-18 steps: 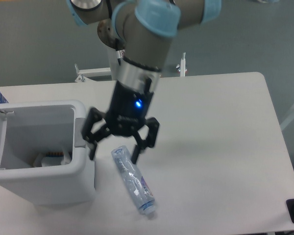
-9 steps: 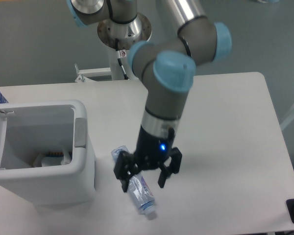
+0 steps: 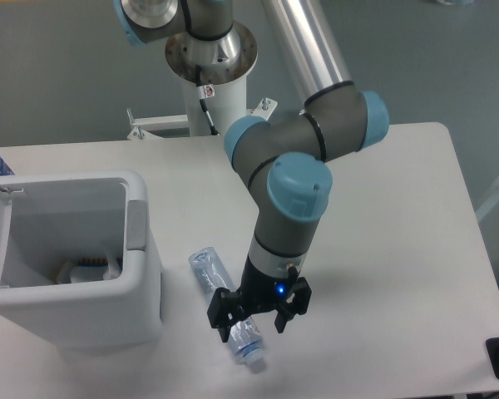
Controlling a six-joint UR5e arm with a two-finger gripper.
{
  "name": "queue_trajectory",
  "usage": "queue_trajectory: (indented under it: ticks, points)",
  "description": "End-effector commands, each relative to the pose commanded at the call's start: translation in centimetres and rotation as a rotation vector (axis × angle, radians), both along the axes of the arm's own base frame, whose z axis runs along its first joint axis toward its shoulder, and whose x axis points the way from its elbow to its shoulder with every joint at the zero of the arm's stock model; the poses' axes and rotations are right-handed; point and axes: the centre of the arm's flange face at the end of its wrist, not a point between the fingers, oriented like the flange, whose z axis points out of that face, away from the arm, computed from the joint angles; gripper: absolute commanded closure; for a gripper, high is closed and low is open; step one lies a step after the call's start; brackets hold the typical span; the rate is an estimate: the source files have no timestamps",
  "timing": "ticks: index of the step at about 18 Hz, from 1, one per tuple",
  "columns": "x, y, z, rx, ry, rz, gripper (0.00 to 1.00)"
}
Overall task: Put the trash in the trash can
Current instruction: 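Move the gripper over the clear water bottle's cap end and lower, then close the gripper on the bottle near its cap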
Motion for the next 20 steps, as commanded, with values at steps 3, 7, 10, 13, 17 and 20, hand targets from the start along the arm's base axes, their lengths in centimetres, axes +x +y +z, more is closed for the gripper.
queue_trajectory:
  ticks: [3,7,10,13,17,20]
  points:
    - [0.9,0.8,-1.2,-0.042,0.02,-0.012,0.0]
    - [1.6,1.3,-3.4,-0.073,0.011,-0.012,0.0]
    - [2.1,1.7,-4.8,-0.12,0.038,-0.02,0.0]
    - [2.6,2.0,-5.9,-0.15,0.044,-0.022,0.0]
    - [3.2,2.4,-7.7,-0.193,0.067,-0.03,0.0]
    - [3.6,2.7,-8.2,-0.214,0.086,-0.03,0.0]
